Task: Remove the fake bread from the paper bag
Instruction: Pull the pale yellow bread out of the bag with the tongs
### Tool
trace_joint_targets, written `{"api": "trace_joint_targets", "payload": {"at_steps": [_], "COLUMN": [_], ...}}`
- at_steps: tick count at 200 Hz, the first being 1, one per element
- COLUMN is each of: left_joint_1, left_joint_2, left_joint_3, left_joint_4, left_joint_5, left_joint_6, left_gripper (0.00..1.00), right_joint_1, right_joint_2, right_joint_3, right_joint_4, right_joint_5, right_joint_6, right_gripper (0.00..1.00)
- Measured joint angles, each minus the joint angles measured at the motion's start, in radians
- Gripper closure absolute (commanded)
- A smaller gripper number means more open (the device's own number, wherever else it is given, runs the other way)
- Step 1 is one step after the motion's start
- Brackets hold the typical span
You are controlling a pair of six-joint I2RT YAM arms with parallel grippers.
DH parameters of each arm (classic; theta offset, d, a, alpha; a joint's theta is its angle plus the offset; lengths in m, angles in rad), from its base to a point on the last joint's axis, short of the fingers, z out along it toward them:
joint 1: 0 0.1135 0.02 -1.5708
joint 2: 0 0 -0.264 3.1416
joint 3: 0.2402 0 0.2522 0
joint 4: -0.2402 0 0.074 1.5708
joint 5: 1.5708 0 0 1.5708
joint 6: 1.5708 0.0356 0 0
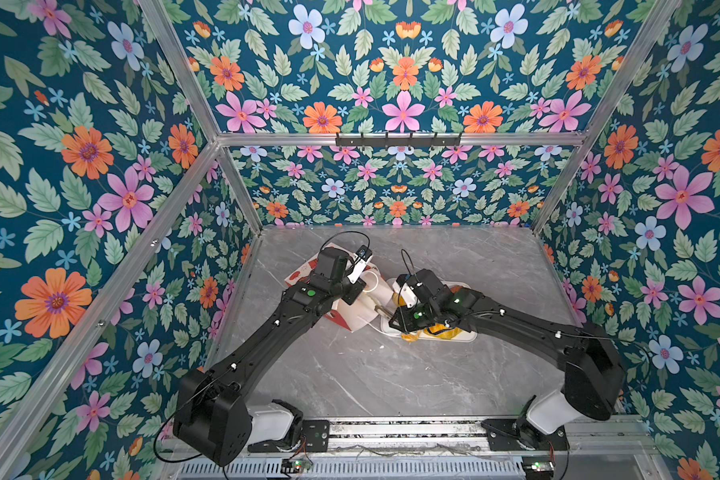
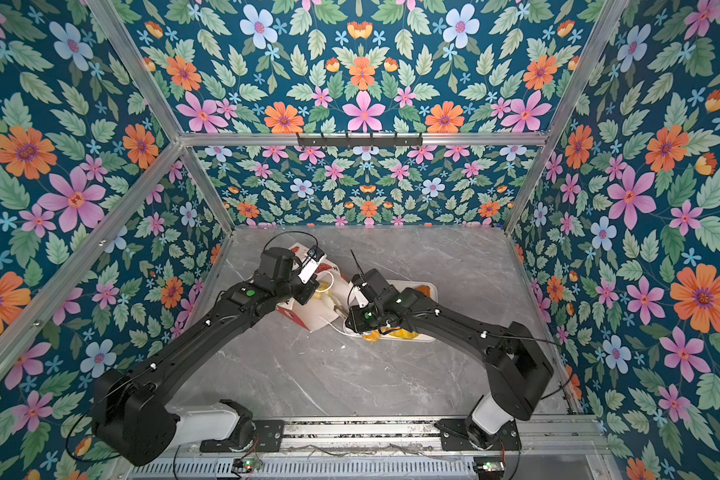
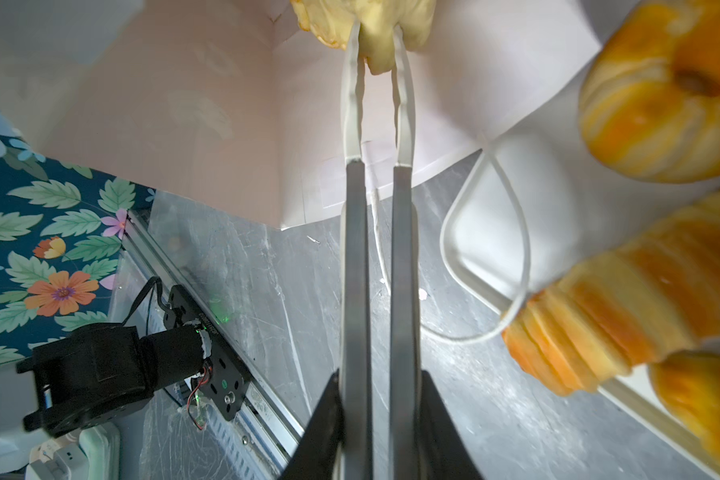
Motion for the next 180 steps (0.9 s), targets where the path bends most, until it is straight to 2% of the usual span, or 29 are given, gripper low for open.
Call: {"api": "trace_joint_targets", "payload": {"at_steps": [67,140,180], "left_joint_1": [0.0,0.0,0.0], "left_joint_2": [0.004,0.002,-0.002], "left_joint_3": [0.004,0.004,0.018], "left_joint_4": [0.002,-0.001,-0.027], "left_joint_5": [-0.025,-0.068,-0.103], "left_joint_6": [-0.001,-0.001,0.0], "left_gripper": [1.0,1.0,1.0], "right_joint_1": [-0.097,-0.26,-0.366], "right_joint_2": [-0.175,-0.402,-0.444], "right_joint_3": [-0.115,-0.168,-0.183], "right_joint_4": [-0.049,-0.259,-0.364], "right_joint_5": [-0.126,-0.365,-0.507], "right_joint_6": [0.011,0.031,0.055], "right_gripper": [0.83,0.82,0.82]}}
